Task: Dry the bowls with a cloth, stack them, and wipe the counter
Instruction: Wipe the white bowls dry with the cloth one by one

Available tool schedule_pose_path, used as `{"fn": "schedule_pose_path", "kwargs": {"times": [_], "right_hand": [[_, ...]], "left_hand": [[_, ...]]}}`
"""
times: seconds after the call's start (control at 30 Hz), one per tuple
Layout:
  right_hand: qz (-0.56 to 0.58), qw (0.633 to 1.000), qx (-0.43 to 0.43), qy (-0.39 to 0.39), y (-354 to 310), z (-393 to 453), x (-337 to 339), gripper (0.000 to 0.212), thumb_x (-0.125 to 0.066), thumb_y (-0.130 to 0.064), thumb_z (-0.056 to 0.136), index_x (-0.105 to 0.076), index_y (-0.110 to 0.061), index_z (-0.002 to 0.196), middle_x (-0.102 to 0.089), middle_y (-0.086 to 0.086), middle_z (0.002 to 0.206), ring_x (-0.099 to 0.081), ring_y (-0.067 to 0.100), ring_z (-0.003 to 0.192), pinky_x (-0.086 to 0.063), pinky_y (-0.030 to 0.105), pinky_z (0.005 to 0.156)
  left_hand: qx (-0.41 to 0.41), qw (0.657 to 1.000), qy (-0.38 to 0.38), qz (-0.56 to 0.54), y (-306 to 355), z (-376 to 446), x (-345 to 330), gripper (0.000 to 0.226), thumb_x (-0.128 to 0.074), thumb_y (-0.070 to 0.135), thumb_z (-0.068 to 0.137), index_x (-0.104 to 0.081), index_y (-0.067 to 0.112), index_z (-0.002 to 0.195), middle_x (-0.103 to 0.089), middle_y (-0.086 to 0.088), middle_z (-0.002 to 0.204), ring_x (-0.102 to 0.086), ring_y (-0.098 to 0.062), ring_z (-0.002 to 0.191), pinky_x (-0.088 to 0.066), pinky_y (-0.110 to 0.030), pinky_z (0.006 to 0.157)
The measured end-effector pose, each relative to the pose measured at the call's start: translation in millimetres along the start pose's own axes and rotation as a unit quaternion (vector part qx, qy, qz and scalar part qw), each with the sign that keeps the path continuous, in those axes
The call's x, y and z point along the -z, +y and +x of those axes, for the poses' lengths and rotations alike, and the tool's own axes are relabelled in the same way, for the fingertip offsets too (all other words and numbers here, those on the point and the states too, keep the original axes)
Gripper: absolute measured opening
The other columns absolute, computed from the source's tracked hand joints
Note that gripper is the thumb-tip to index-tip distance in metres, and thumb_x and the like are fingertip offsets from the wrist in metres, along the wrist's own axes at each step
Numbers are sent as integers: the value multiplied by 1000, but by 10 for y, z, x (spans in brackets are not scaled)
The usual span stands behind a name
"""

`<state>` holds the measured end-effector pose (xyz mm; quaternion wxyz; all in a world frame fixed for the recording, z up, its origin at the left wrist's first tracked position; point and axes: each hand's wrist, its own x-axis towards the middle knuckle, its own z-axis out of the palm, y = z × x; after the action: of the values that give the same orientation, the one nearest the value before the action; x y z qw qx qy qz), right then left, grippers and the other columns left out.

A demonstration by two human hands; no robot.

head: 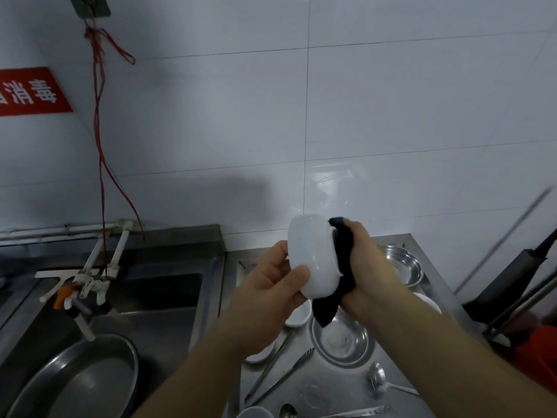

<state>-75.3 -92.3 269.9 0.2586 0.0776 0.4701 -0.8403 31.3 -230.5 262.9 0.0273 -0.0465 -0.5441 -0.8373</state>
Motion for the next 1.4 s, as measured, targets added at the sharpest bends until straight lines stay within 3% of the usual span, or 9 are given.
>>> {"fn": "schedule_pose_path", "kwargs": {"times": [0.1, 0.2, 0.4, 0.67, 0.8, 0.97, 1.13, 1.27, 1.4], "right_hand": [[59, 997, -52, -6, 109, -55, 30, 35, -62, -43, 97, -72, -15, 78, -67, 6, 72, -69, 24, 60, -57, 34, 52], [42, 998, -49, -20, 105, -70, 42, 32, -62, -44, 97, -69, -15, 86, -65, 5, 75, -67, 23, 63, -56, 32, 53], [-12, 999, 39, 20, 11, -70, -31, 40, -65, -37, 100, -68, -10, 129, -70, 19, 125, -68, 42, 114, -53, 57, 103], [80, 994, -61, 32, 81, -133, -57, 24, -62, -42, 98, -64, -18, 98, -64, 2, 75, -65, 22, 67, -54, 35, 57], [53, 997, -37, 42, 3, -121, -90, 23, -68, -41, 94, -69, -18, 95, -67, 4, 81, -67, 24, 72, -56, 37, 65], [22, 998, -28, 56, -3, -116, -99, 26, -66, -42, 96, -68, -18, 106, -67, 10, 95, -65, 31, 88, -55, 41, 73], [16, 993, 7, 117, 127, -114, -58, 24, -61, -33, 105, -73, -12, 105, -73, 6, 80, -71, 26, 73, -57, 37, 64], [-53, 989, 79, 113, 183, -166, -8, 44, -56, -22, 107, -80, -27, 70, -76, 4, 73, -72, 21, 65, -56, 40, 66], [-102, 976, 140, 132, 156, -216, -24, 11, -60, -33, 104, -71, -28, 104, -80, -1, 87, -79, 23, 82, -65, 52, 83]], "left_hand": [[-14, 995, -15, 97, -109, -41, -48, 41, -66, 26, 100, -63, 46, 136, -69, 0, 139, -63, -22, 133, -53, -28, 105], [-5, 993, -14, 113, -124, -45, -55, 43, -71, 18, 94, -69, 40, 131, -73, -4, 134, -67, -24, 127, -56, -28, 101], [76, 993, 75, -42, 152, 75, 63, 40, -65, 21, 94, -69, 8, 131, -76, -22, 119, -77, -34, 102, -64, -36, 77], [2, 979, -10, 202, -114, -35, 36, 34, -64, 29, 98, -66, 36, 131, -75, -4, 128, -69, -24, 124, -56, -40, 106], [12, 982, -13, 189, -135, -10, 33, 50, -70, 18, 96, -58, 28, 143, -73, -3, 133, -68, -23, 127, -56, -40, 106], [23, 998, 21, 60, 22, 80, 40, 37, -70, 34, 92, -73, 34, 128, -74, -8, 130, -70, -29, 123, -60, -39, 97], [-18, 974, 49, 220, -155, 53, -121, 34, -61, 29, 99, -68, 48, 127, -76, 8, 126, -70, -14, 121, -58, -34, 101], [-35, 943, 62, 326, -208, 42, -139, 30, -57, 28, 105, -65, 42, 131, -74, 16, 120, -70, -3, 114, -54, -14, 92], [-45, 922, 54, 381, -202, 60, -157, 29, -55, 24, 108, -62, 31, 135, -74, 16, 119, -69, -3, 113, -56, -18, 94]]}}
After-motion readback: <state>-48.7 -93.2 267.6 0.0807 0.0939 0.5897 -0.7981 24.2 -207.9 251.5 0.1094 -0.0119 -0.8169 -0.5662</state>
